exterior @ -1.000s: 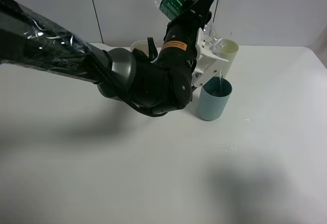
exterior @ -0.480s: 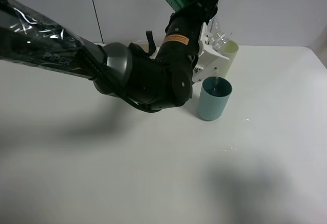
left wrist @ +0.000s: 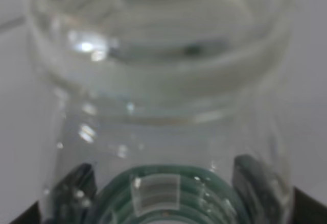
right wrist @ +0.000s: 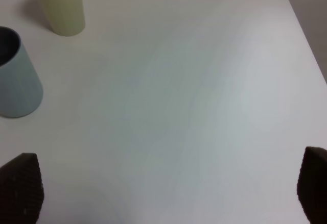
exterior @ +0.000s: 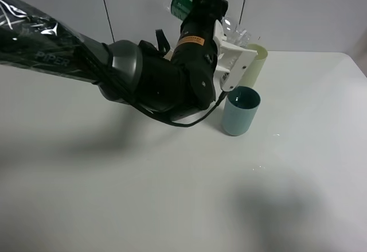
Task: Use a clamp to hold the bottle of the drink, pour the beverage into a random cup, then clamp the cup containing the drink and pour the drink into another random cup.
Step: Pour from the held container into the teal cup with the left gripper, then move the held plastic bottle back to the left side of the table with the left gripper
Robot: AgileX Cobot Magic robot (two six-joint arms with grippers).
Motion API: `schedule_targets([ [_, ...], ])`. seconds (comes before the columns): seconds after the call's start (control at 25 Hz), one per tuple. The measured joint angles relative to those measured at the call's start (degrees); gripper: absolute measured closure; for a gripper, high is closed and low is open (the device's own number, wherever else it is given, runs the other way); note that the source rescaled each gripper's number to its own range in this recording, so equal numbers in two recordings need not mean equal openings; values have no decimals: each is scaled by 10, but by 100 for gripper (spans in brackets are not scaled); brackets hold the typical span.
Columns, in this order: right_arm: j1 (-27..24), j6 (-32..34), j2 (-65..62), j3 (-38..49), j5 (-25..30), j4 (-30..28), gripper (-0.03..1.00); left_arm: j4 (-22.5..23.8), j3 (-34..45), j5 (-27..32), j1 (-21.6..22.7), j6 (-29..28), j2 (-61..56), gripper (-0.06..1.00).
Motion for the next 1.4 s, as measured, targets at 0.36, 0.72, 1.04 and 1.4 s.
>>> schedule_targets([
  [0.36,0,0,0,0,0,0,-3,-146,3,163,21,-236,-41,87],
  [0.72,0,0,0,0,0,0,-3,-103,140,329,74,-580,-188,87],
  [1.04,0,0,0,0,0,0,-3,161,295,385,138,-989,-313,87],
  [1.4,0,0,0,0,0,0,-3,672,419,374,283,-1704,-404,87],
])
